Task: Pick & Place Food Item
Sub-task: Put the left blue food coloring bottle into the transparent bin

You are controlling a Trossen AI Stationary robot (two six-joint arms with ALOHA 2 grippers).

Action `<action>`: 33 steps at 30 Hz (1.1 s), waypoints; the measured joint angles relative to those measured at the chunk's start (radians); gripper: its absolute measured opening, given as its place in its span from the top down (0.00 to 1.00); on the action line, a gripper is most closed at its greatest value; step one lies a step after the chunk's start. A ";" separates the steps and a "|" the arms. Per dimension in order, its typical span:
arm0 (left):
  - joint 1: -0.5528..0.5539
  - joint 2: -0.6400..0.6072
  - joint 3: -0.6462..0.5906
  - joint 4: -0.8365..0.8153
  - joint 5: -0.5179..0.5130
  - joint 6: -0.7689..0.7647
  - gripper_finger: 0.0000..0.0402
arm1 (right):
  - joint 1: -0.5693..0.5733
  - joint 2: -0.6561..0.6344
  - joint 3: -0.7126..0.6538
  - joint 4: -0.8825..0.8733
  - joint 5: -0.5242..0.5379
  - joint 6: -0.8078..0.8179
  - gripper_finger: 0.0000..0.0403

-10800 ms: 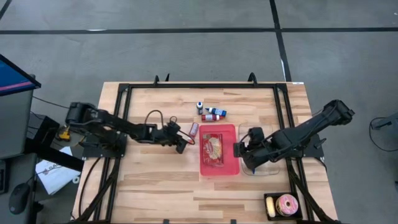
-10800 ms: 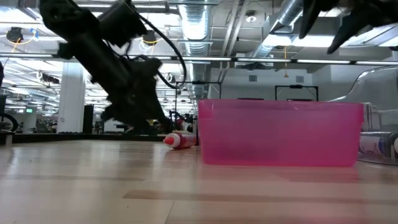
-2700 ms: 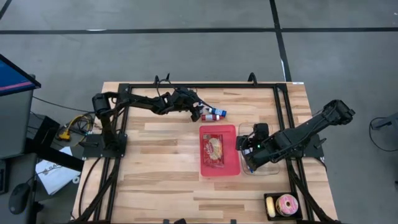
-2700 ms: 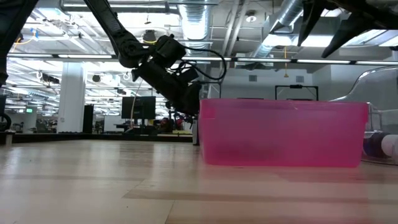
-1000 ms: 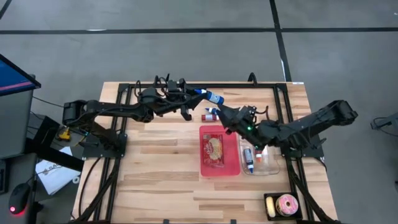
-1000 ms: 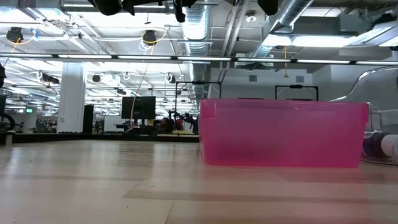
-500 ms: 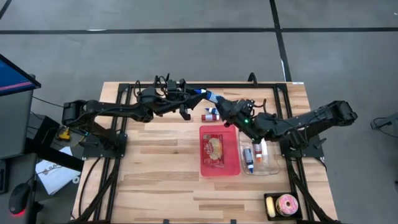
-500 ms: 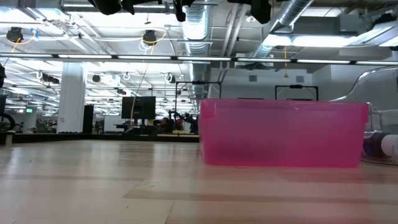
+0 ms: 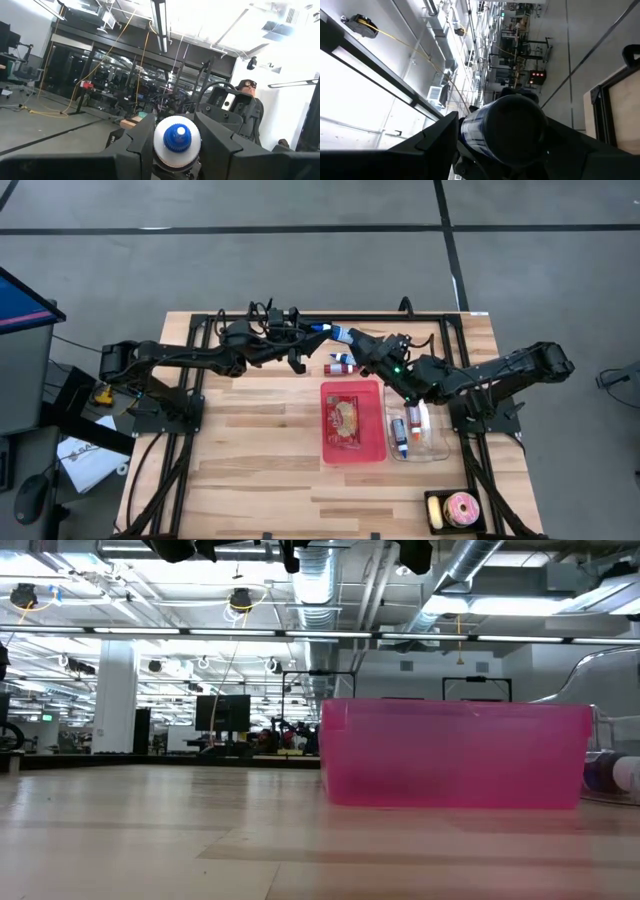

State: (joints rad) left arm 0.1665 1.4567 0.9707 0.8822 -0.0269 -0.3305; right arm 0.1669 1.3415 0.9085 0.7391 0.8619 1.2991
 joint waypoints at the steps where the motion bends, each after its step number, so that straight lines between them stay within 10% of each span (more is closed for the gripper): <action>1: 0.000 0.000 0.000 0.000 0.000 0.000 0.73 | 0.000 0.000 0.000 0.001 -0.001 -0.001 0.40; 21: 0.000 0.000 0.000 0.002 -0.001 -0.014 0.73 | 0.001 0.000 0.001 0.009 -0.026 -0.008 0.59; 33: 0.036 -0.108 -0.003 0.007 -0.050 0.063 0.37 | 0.018 0.000 0.001 0.015 -0.030 -0.046 0.60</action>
State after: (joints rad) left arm 0.2024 1.3492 0.9672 0.8891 -0.0770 -0.2676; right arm 0.1844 1.3415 0.9096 0.7538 0.8322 1.2534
